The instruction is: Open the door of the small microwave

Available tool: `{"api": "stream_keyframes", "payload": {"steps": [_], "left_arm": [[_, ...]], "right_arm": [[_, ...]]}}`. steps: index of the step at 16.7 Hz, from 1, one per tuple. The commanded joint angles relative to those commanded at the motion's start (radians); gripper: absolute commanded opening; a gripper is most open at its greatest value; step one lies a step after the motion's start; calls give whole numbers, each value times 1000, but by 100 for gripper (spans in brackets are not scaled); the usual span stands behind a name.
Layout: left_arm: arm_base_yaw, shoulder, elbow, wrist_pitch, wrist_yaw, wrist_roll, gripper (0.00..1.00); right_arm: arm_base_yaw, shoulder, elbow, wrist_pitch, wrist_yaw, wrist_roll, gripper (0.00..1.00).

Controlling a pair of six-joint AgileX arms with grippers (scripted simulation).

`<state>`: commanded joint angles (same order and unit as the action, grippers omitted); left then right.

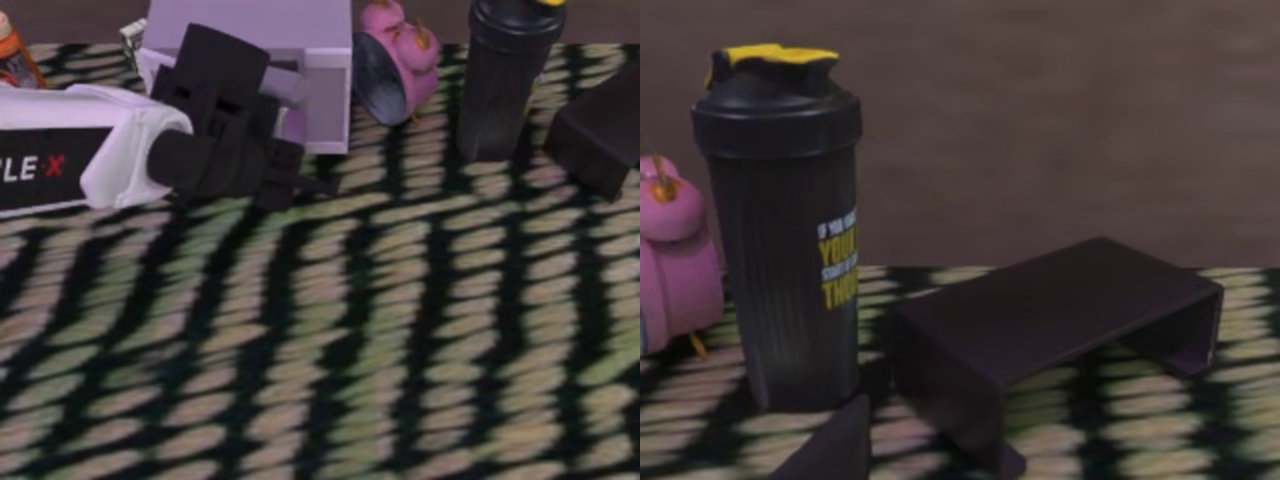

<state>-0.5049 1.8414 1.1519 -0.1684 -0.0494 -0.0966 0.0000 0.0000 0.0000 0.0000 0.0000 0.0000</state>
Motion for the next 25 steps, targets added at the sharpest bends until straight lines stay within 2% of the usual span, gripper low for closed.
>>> {"api": "stream_keyframes", "payload": {"steps": [6, 14, 25], "left_arm": [[0, 0, 0, 0, 0, 0, 0], [18, -26, -34, 9, 43, 50, 0], [18, -26, -34, 9, 43, 50, 0]], "right_arm": [[0, 0, 0, 0, 0, 0, 100], [0, 0, 0, 0, 0, 0, 100], [0, 0, 0, 0, 0, 0, 100]]}}
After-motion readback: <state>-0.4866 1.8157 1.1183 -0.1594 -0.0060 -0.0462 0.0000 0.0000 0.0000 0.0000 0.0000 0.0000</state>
